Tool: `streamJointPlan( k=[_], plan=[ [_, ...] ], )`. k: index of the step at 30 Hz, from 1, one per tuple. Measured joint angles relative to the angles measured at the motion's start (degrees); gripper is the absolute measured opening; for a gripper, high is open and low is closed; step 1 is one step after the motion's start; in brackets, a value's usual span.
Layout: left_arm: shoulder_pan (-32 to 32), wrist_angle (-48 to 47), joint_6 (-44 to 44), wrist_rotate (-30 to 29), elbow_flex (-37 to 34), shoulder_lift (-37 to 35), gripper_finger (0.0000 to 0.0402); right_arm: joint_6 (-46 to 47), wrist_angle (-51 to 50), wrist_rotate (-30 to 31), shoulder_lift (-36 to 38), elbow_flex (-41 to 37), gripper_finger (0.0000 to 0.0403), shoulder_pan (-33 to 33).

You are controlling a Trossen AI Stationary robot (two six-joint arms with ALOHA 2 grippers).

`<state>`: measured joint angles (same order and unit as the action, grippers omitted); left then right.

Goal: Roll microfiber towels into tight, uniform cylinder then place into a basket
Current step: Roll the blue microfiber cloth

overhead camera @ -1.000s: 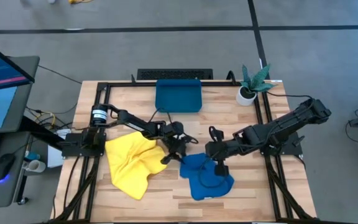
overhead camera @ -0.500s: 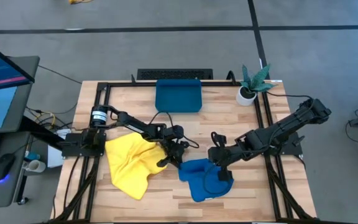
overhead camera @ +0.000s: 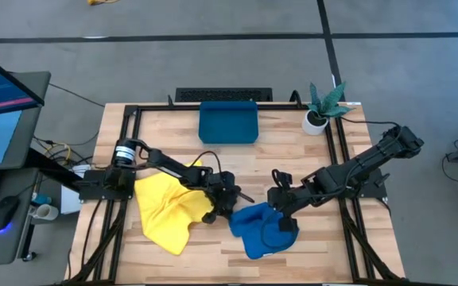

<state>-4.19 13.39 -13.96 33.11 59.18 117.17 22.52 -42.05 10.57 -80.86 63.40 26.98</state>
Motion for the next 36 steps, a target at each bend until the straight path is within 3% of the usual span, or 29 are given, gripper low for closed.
streamJointPlan(
  k=[4, 10, 20, 28, 36],
  plan=[
    [-0.1, -2.2, -0.8, -3.2, 0.0, -2.0, 0.0005, 0.0, -0.5, 0.0, 0.0, 0.0, 0.0007, 0.0],
    [-0.7, -8.6, -1.2, -4.9, 0.0, -6.8, 0.0001, 0.0, -0.9, 0.0, 0.0, 0.0, 0.0007, 0.0],
    [-2.9, -30.8, 0.3, -19.0, 0.0, -20.2, 0.0, 2.1, -0.8, 0.0, 0.0, 0.0, 0.0007, 0.0],
    [-2.9, -38.7, 6.5, -20.5, 0.1, -30.4, 0.0, 7.7, -0.1, 0.0, 0.0, 0.3, 0.0007, -0.1],
    [-3.4, -54.1, 6.6, -25.0, 10.4, -32.4, 0.0, 8.0, -4.3, 0.7, -0.1, 8.0, 0.0007, -0.1]
  ],
)
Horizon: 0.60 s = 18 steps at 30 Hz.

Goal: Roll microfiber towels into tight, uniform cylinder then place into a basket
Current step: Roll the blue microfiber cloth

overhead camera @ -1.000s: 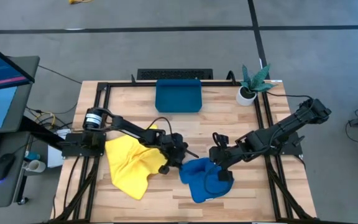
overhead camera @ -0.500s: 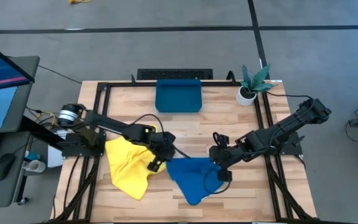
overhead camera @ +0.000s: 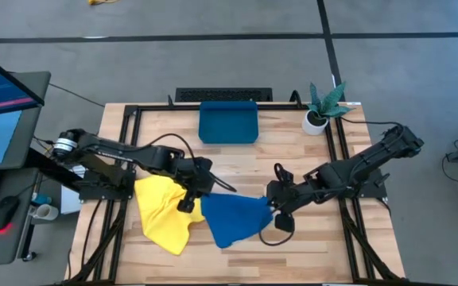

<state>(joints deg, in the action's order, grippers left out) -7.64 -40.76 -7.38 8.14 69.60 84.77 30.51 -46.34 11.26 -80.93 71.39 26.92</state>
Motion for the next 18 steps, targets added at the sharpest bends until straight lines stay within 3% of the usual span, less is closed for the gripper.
streamJointPlan(
  k=[4, 9, 18],
  plan=[
    [-0.6, -7.3, -0.1, -4.0, 5.9, 0.8, 0.0, 1.3, -6.9, 2.5, 0.0, 4.2, 0.0007, 0.0],
    [-1.2, -9.3, 0.9, -7.0, 10.1, 0.6, 0.0, 7.8, -15.3, 4.9, 0.0, 7.8, 0.0007, 0.0],
    [-2.4, -9.8, 5.4, -7.1, 10.7, 0.7, 0.0, 10.2, -16.0, 2.3, 0.0, 7.9, 0.0007, 2.0]
  ],
)
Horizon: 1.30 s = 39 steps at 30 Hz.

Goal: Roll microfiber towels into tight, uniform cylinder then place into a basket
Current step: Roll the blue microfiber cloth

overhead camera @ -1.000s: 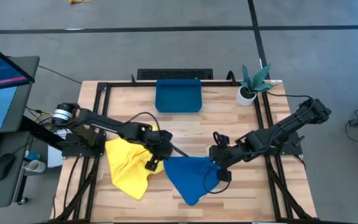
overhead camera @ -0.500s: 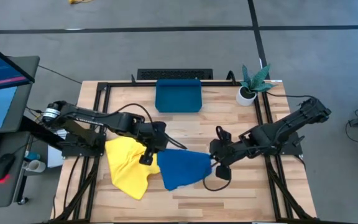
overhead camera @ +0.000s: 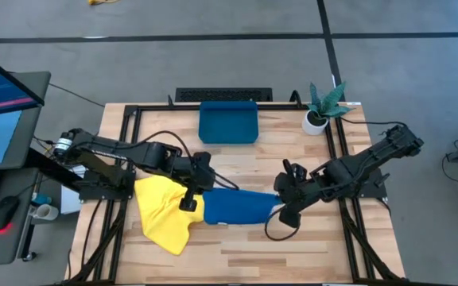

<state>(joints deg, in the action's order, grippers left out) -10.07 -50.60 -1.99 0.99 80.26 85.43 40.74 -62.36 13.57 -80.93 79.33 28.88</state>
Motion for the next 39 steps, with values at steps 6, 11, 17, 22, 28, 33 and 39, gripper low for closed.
streamJointPlan(
  k=[6, 11, 17, 22, 28, 33, 39],
  plan=[
    [0.3, -2.0, 1.5, -0.2, 3.7, 0.0, 0.0, 0.9, -1.3, 0.1, 0.0, 1.2, 0.0007, 0.3],
    [0.4, -5.4, 1.4, -1.8, 9.0, -0.1, 0.0, 0.9, -4.2, 1.6, 0.0, 4.2, 0.0007, 0.3],
    [0.5, -7.6, 5.5, -1.9, 11.4, -0.1, 0.0, 0.9, -5.3, 1.7, 0.0, 8.2, 0.0007, 0.8],
    [0.0, -7.3, 13.6, 3.0, 11.3, 0.0, 0.0, 3.1, -5.3, 0.0, 0.0, 9.5, 0.0007, 0.8],
    [-0.8, -3.7, 22.2, 6.4, 11.3, 0.0, 0.0, 6.9, -5.4, -4.7, 0.0, 9.5, 0.0007, 2.4],
    [-1.6, 0.1, 26.8, 7.5, 11.3, 0.0, 0.0, 9.3, -6.7, -6.8, 0.0, 9.6, 0.0007, 5.8],
    [-2.8, 2.3, 33.5, 9.2, 11.3, 0.1, 0.0, 15.3, -6.8, -8.8, 0.0, 9.6, 0.0007, 10.0]
  ],
)
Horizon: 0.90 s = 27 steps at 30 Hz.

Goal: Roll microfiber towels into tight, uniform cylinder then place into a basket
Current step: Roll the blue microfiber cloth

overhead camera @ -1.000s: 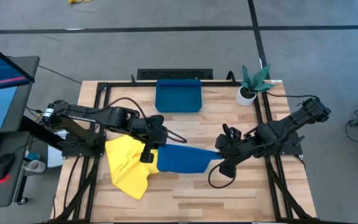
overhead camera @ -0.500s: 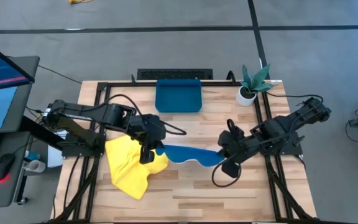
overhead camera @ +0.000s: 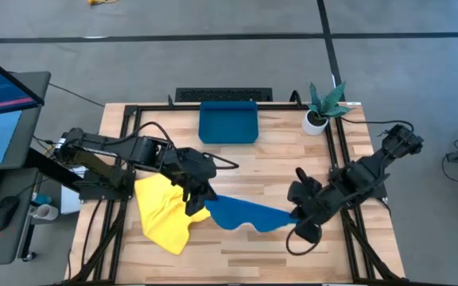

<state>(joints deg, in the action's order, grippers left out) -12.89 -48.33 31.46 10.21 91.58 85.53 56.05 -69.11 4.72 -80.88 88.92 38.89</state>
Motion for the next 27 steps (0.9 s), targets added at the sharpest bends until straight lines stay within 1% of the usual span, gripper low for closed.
streamJointPlan(
  k=[4, 12, 14, 16, 22, 25, 27],
  plan=[
    [-2.3, -0.1, 3.9, -0.2, 0.0, 0.7, 0.0, 3.4, 1.0, -1.0, 0.0, 0.0, 0.0007, 2.4],
    [-9.1, -0.1, 5.2, -0.4, 0.0, 5.5, 0.0, 6.1, 4.3, -0.8, 0.0, -0.1, 0.0007, 6.0],
    [-10.1, -0.1, 5.2, 1.3, 0.0, 6.0, 0.0, 6.0, 6.5, -0.8, 0.0, -0.1, 0.0007, 6.2],
    [-10.6, 0.1, 5.3, 4.3, 0.0, 6.1, 0.0, 6.0, 8.3, -0.6, 0.0, -0.1, 0.0007, 6.5],
    [-11.7, 0.3, 10.9, 11.4, 1.1, 6.0, 0.0, 5.5, 12.4, -0.5, 0.0, -0.1, 0.0007, 6.5],
    [-11.8, 0.2, 12.2, 12.0, 1.3, 6.0, 0.0, 5.5, 12.5, -0.4, 0.0, -0.1, 0.0007, 6.5],
    [-11.8, -0.7, 10.8, 10.4, 1.3, 6.0, 0.0, 5.5, 12.3, 0.4, 0.0, -0.1, 0.0007, 6.6]
  ],
)
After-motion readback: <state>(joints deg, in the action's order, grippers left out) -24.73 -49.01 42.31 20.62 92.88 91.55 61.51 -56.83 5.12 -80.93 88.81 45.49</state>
